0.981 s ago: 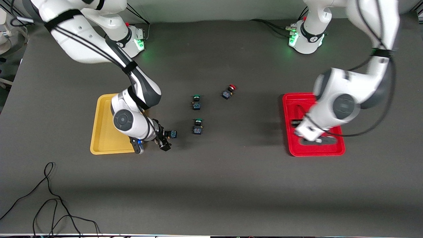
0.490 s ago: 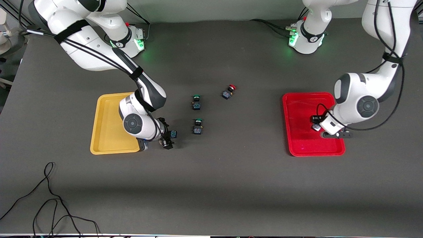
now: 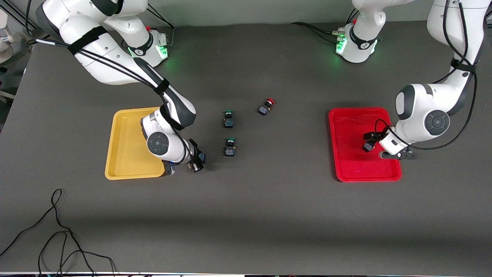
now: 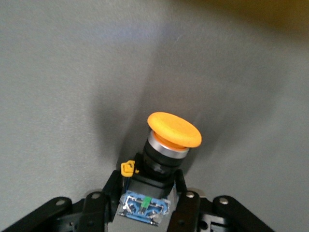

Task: Place red and yellow buttons in trays
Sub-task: 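Lower the second yellow button into the yellow tray while the left gripper returns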

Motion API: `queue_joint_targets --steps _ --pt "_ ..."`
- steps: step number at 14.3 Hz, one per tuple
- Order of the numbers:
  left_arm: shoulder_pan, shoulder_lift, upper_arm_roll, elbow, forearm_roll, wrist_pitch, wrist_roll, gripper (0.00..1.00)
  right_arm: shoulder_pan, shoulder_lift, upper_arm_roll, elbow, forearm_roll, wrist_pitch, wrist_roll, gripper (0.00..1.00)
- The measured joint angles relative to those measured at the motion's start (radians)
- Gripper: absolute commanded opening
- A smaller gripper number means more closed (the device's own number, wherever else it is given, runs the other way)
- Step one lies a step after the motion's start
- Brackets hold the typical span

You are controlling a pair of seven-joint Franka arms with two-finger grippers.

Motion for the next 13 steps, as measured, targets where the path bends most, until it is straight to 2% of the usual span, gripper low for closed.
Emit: queue_joint_targets --steps 3,6,9,12,13 --pt "-0.015 -0.043 -0.067 0.065 -0.003 -0.121 -0.122 1.00 -0.016 -0.080 -0.036 0.010 -0.004 -0.119 -0.151 0.00" --pt "-0.085 -0.089 -0.198 0.082 -0.011 -0.157 -0.395 1.00 -0.023 -0.206 -0.160 -0.020 0.002 -0.205 -0.436 0.00" --pt "-0.203 -0.091 -0.327 0.113 -0.042 -0.153 -0.680 1.00 -0.038 -0.296 -0.279 -0.129 0.085 -0.190 -0.686 0.00" --pt "-0.362 -0.064 -0.352 0.131 -0.050 -0.085 -0.866 1.00 -0.038 -0.300 -0.294 -0.217 0.111 -0.095 -0.730 0.19" --pt "-0.413 -0.041 -0.352 0.131 -0.050 -0.047 -0.924 0.99 -0.033 -0.296 -0.294 -0.242 0.112 -0.058 -0.730 0.34"
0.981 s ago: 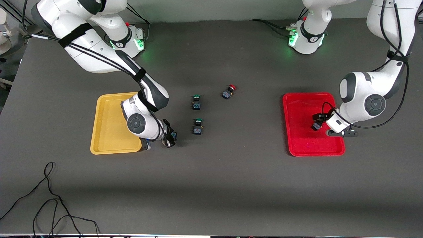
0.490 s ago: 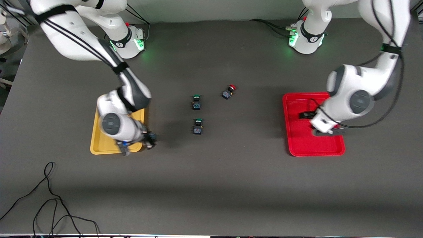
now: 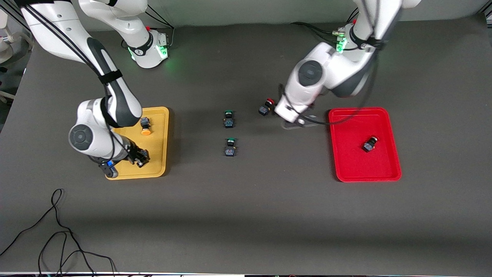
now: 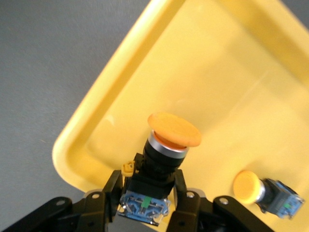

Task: Place red and yellow buttons in trays
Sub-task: 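Lower the second yellow button into the yellow tray while the left gripper returns, then grasp the second red button with the left gripper while the right gripper withdraws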

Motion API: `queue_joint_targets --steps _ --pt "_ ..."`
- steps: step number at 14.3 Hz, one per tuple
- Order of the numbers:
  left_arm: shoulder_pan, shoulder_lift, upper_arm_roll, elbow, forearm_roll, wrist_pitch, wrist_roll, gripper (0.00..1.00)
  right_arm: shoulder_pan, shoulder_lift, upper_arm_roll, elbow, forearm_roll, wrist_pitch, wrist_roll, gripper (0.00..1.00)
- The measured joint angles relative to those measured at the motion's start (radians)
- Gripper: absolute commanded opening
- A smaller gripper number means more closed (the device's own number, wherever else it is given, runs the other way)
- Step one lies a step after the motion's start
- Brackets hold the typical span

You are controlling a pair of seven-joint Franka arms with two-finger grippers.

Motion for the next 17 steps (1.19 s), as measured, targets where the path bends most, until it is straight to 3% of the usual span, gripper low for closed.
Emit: queue_joint_targets --steps 1,2,7,10,12,13,16,17 --pt "-0.048 0.028 0.000 0.000 0.000 0.042 -0.052 0.99 0.004 0.003 0.001 -0.018 0.000 0.025 0.000 0.78" --pt "-0.092 0.059 0.000 -0.001 0.002 0.087 -0.093 0.98 0.006 0.005 0.001 -0.029 0.000 0.037 0.000 1.00" --pt "-0.188 0.173 0.007 -0.060 0.051 0.282 -0.128 0.97 0.005 -0.032 0.000 -0.023 0.001 0.014 0.000 1.00" --pt "-0.188 0.207 0.013 -0.097 0.135 0.334 -0.128 0.96 0.005 -0.130 -0.004 -0.008 0.001 -0.055 -0.065 1.00" --pt "-0.188 0.226 0.014 -0.122 0.150 0.389 -0.128 0.90 0.005 -0.226 -0.031 0.017 0.002 -0.131 -0.197 1.00" --pt "-0.188 0.237 0.014 -0.130 0.153 0.414 -0.128 0.81 0.004 -0.271 -0.055 0.039 0.002 -0.194 -0.267 1.00" --pt "-0.190 0.262 0.015 -0.135 0.156 0.449 -0.128 0.13 0.001 -0.366 -0.132 0.117 0.004 -0.361 -0.482 1.00" --pt "-0.190 0.261 0.015 -0.134 0.157 0.449 -0.129 0.00 0.000 -0.390 -0.154 0.129 0.005 -0.380 -0.540 1.00"
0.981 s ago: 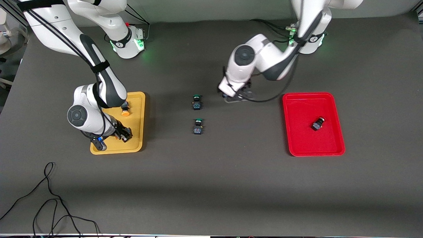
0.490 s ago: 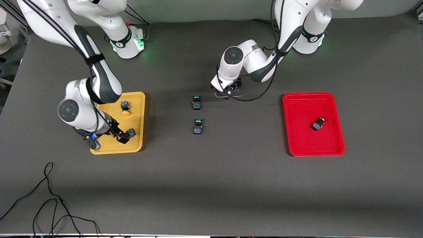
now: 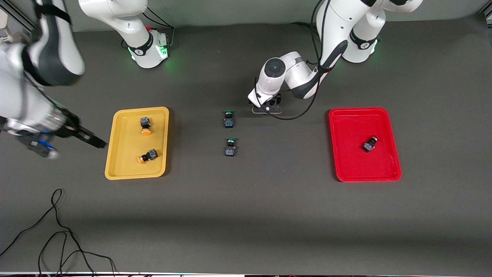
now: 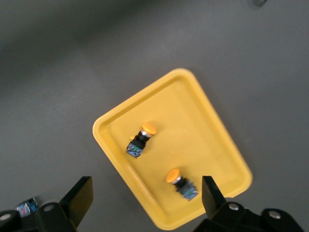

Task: Place red and yellow buttons in trays
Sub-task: 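Grasp the second red button with the left gripper while the right gripper withdraws, then carry the red button into the red tray and open the left gripper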

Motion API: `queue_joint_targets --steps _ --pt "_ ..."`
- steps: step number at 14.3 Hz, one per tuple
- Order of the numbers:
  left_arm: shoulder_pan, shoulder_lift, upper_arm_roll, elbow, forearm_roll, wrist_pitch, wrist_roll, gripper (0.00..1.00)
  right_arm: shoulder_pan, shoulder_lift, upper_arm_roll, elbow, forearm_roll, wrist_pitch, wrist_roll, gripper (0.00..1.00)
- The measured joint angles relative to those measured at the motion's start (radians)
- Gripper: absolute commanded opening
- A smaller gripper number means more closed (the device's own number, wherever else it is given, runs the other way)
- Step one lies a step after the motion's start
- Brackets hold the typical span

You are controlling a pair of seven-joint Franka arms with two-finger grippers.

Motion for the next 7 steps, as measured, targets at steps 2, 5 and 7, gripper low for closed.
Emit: queue_joint_targets --steps 2,5,7 --pt "0.001 -0.002 0.004 0.008 0.000 0.001 -0.002 0.00 -0.001 -0.037 -0.023 0.008 0.001 -0.017 -0.073 1.00" --pt "0.011 -0.009 0.042 0.045 0.000 -0.050 -0.004 0.00 0.000 -0.061 -0.019 0.017 0.001 -0.029 -0.106 1.00" --pt "0.064 -0.032 0.057 0.133 0.002 -0.244 0.007 0.00 0.000 -0.064 -0.019 0.019 0.001 -0.050 -0.123 1.00"
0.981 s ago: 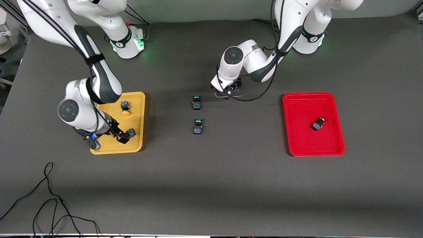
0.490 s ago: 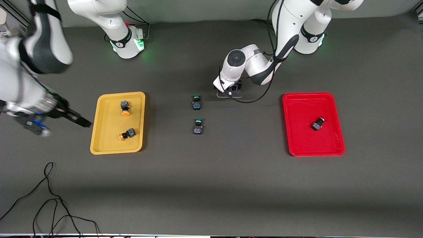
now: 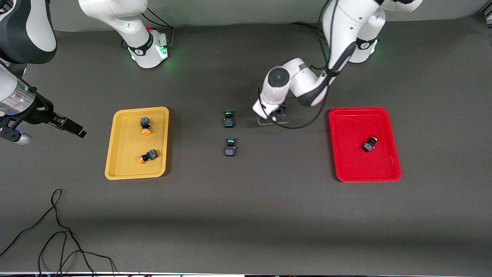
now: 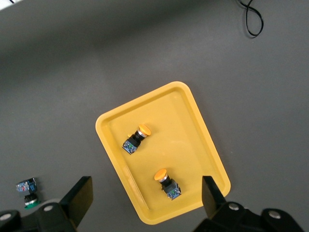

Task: Place red and yellow buttons in trays
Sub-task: 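Carry the red button into the red tray and open the left gripper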

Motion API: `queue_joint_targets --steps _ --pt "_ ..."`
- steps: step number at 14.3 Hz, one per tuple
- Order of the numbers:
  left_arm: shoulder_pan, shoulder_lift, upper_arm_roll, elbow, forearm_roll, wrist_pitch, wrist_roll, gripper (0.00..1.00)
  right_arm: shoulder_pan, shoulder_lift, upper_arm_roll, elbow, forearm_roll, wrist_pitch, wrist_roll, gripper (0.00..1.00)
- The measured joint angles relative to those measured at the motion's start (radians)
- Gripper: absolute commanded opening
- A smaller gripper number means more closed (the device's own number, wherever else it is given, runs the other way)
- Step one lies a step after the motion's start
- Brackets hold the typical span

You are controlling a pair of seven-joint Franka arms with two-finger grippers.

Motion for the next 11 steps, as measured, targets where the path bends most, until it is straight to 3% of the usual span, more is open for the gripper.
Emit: queue_joint_targets --steps 2,4,8,11 --pt "0.090 -0.038 0.001 0.116 0.000 -0.248 0.088 0.00 0.000 -0.003 0.000 0.007 0.000 -0.013 -0.009 1.00" --pt "0.196 -0.075 0.002 0.187 0.000 -0.403 0.221 0.00 0.000 -0.007 0.000 0.012 0.000 -0.019 -0.025 1.00" --pt "0.429 -0.112 0.006 0.164 0.000 -0.466 0.551 0.00 0.001 -0.024 0.019 0.014 0.000 -0.027 -0.033 1.00" --pt "0.584 -0.112 0.008 0.083 0.000 -0.408 0.746 0.00 0.001 -0.035 0.027 0.016 0.000 -0.039 -0.034 1.00"
